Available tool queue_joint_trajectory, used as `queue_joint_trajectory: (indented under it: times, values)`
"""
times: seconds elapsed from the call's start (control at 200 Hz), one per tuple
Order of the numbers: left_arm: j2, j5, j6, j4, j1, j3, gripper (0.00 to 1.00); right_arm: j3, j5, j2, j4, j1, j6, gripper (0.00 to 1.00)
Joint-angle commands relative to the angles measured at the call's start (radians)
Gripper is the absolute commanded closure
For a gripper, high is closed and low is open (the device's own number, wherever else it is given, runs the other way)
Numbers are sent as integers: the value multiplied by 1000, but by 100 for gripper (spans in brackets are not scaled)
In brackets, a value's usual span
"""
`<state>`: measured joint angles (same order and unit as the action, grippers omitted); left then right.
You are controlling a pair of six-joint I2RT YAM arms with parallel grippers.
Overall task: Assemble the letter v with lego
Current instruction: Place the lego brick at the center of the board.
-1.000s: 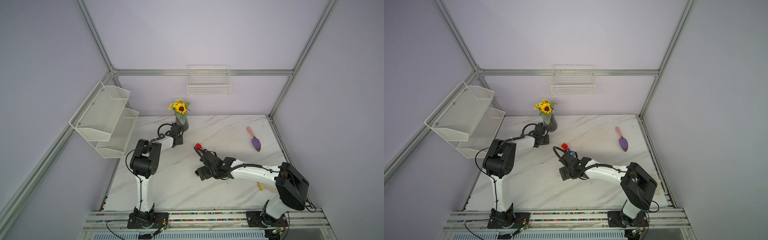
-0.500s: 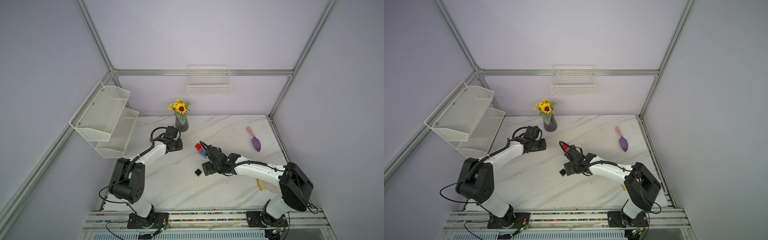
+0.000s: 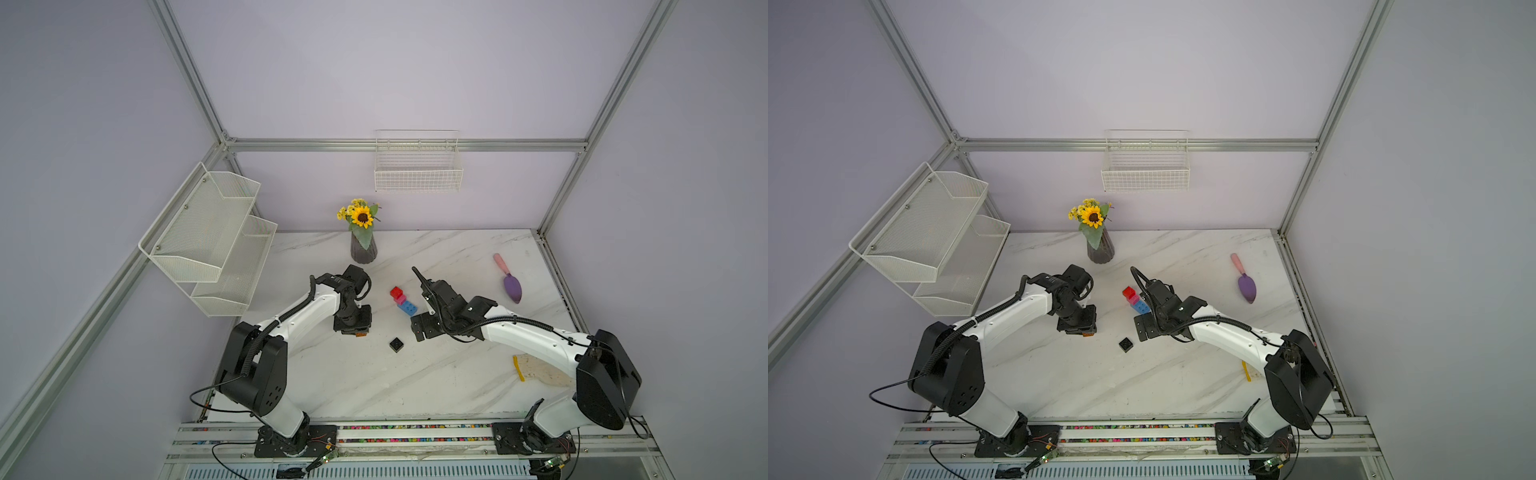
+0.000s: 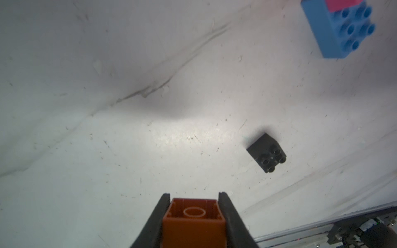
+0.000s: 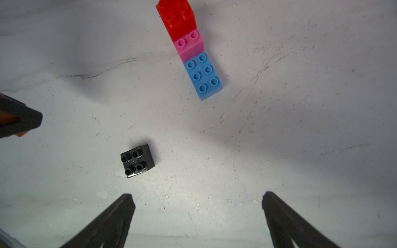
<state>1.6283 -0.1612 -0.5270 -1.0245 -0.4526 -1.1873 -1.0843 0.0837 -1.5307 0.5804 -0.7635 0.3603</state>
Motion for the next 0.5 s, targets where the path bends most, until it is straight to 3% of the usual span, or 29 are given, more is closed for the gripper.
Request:
queue_joint_trajectory:
  times: [0.0,0.495]
  values:
    - [44,-61,33,-125,-61,-36,83,-17,-37,1,27,7,-21,3]
    - [275,-93,38,-120,-112,-165,76,-20,-73,3,43,16,-35,3]
